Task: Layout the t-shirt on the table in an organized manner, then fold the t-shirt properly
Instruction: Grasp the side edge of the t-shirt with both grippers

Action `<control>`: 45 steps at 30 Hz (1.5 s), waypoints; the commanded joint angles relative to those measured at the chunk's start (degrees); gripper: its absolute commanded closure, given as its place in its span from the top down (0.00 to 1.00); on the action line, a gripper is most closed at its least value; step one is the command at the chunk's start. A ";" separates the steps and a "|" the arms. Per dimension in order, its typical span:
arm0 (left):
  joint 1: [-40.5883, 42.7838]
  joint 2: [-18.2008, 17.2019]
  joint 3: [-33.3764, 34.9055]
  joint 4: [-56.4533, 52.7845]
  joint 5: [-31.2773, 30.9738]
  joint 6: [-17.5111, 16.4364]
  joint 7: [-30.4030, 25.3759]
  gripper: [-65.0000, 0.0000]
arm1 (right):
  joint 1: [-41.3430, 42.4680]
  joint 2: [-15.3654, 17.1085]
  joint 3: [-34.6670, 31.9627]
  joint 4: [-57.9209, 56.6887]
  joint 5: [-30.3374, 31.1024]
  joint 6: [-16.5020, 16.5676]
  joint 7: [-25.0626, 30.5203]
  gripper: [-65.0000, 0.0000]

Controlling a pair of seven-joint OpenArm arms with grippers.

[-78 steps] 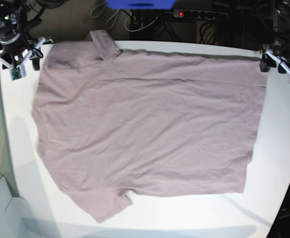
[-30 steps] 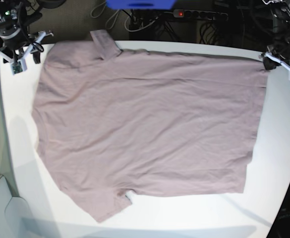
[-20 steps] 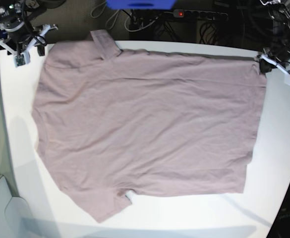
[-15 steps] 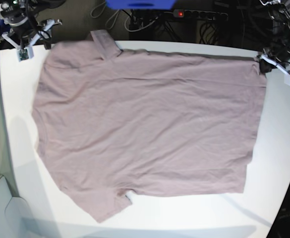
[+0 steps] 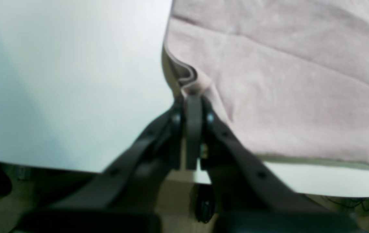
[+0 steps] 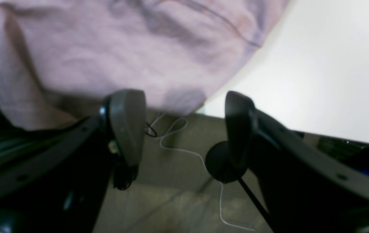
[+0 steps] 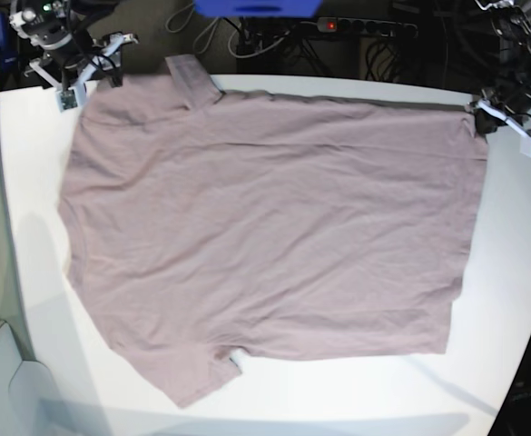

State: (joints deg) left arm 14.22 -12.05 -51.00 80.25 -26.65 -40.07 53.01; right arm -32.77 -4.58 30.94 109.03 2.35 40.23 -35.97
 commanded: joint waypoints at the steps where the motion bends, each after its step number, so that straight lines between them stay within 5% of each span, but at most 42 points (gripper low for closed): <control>1: -0.11 -0.65 -0.21 0.50 0.15 0.07 0.22 0.00 | -0.24 0.32 0.14 0.29 0.60 -0.23 0.93 0.60; 24: -0.11 -0.65 -0.21 0.50 0.15 0.07 0.22 0.00 | 1.96 0.49 -0.04 -5.17 0.51 -0.23 1.20 0.59; 29: -0.11 -0.65 -0.21 0.76 0.15 0.07 0.22 0.00 | 1.96 0.49 -0.04 -5.17 0.51 -0.23 1.11 0.40; 34: -0.11 -0.65 -0.21 0.85 -0.20 0.07 0.22 0.00 | 2.05 0.58 -0.04 -5.17 0.51 -0.23 1.02 0.01; 45: -0.20 -0.56 -0.21 1.55 -0.38 0.07 1.01 0.00 | 5.83 2.95 0.23 -1.38 0.60 -0.23 0.93 0.00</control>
State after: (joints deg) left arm 14.20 -11.99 -50.98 80.82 -26.83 -40.07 54.04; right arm -27.00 -1.93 30.85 106.61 2.24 40.21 -36.14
